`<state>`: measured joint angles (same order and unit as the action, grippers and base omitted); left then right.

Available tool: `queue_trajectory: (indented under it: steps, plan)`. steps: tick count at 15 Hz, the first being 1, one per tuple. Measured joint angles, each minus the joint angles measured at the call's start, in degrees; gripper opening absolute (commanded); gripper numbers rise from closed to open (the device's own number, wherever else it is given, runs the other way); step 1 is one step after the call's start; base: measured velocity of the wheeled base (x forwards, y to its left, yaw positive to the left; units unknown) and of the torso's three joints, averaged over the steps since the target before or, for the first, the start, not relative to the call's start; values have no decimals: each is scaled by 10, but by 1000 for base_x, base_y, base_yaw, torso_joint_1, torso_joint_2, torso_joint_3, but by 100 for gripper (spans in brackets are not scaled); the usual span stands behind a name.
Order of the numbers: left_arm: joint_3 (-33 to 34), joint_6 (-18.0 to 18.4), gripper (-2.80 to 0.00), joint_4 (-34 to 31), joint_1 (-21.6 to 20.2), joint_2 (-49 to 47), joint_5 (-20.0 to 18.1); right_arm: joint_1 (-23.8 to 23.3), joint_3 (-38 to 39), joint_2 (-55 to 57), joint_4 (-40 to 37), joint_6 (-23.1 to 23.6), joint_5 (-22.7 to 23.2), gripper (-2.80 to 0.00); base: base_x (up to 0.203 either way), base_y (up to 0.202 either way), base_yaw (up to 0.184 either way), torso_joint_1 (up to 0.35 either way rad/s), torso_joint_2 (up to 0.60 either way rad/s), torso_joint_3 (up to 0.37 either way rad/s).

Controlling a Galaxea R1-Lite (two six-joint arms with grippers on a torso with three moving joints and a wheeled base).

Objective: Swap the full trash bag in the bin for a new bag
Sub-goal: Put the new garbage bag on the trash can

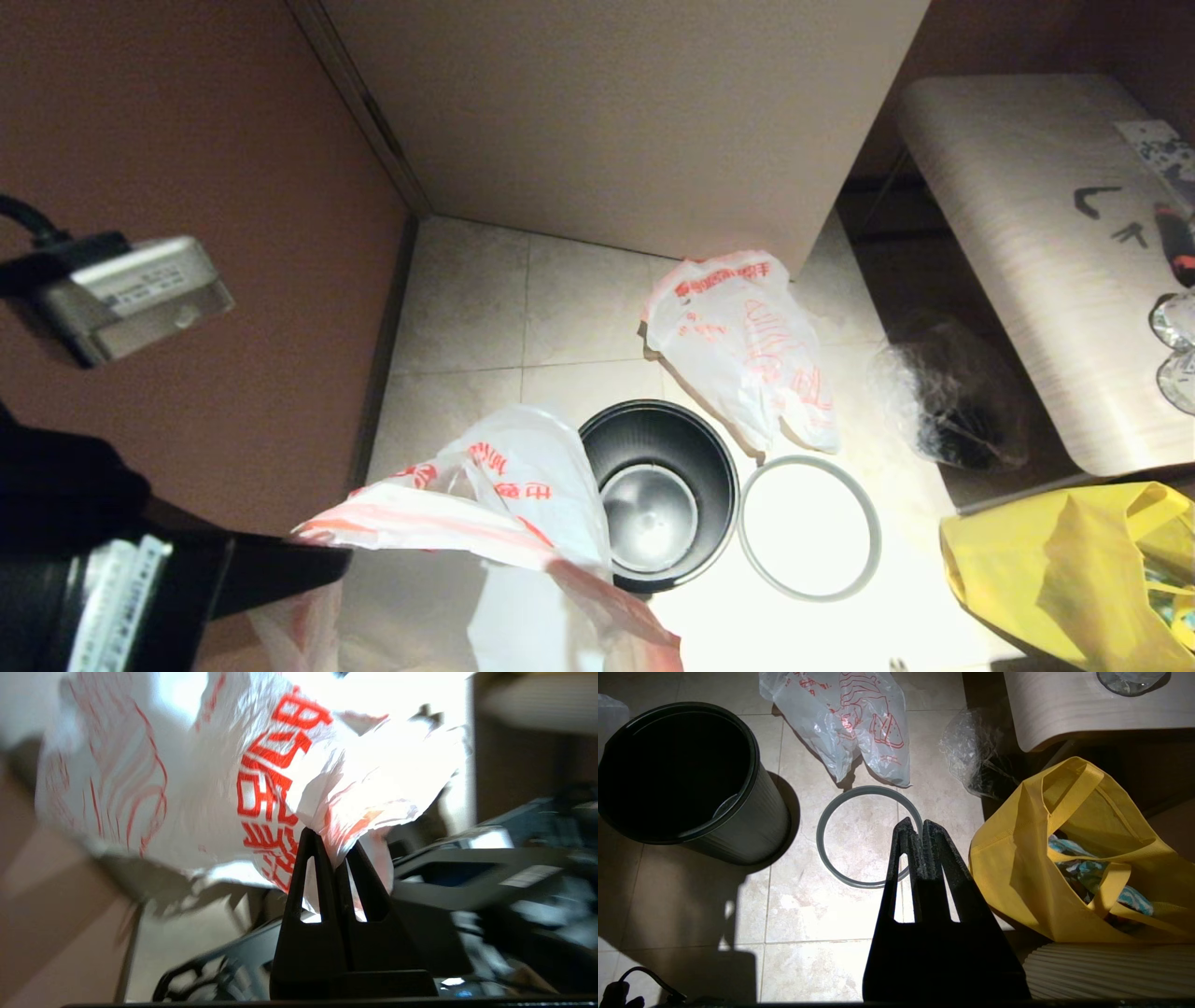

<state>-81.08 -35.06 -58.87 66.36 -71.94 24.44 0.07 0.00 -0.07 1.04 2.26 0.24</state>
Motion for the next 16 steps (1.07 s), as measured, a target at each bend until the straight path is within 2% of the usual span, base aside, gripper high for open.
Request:
queue_trajectory:
  steps: [3,6,10,12,16]
  plan:
    - [-72,28,-280,12,19,3,-31,0,0,0,0,0,0,-280,0,0,0,0,0,0]
    - [-128,38,-280,39,29,-1,-107,0,0,0,0,0,0,-280,0,0,0,0,0,0]
    - [-138,40,-280,105,30,-27,-196,0,0,0,0,0,0,-280,0,0,0,0,0,0]
    - [-144,38,-280,123,30,-47,-214,0,0,0,0,0,0,-280,0,0,0,0,0,0]
    - [-165,36,-280,133,31,-86,-219,0,0,0,0,0,0,-280,0,0,0,0,0,0]
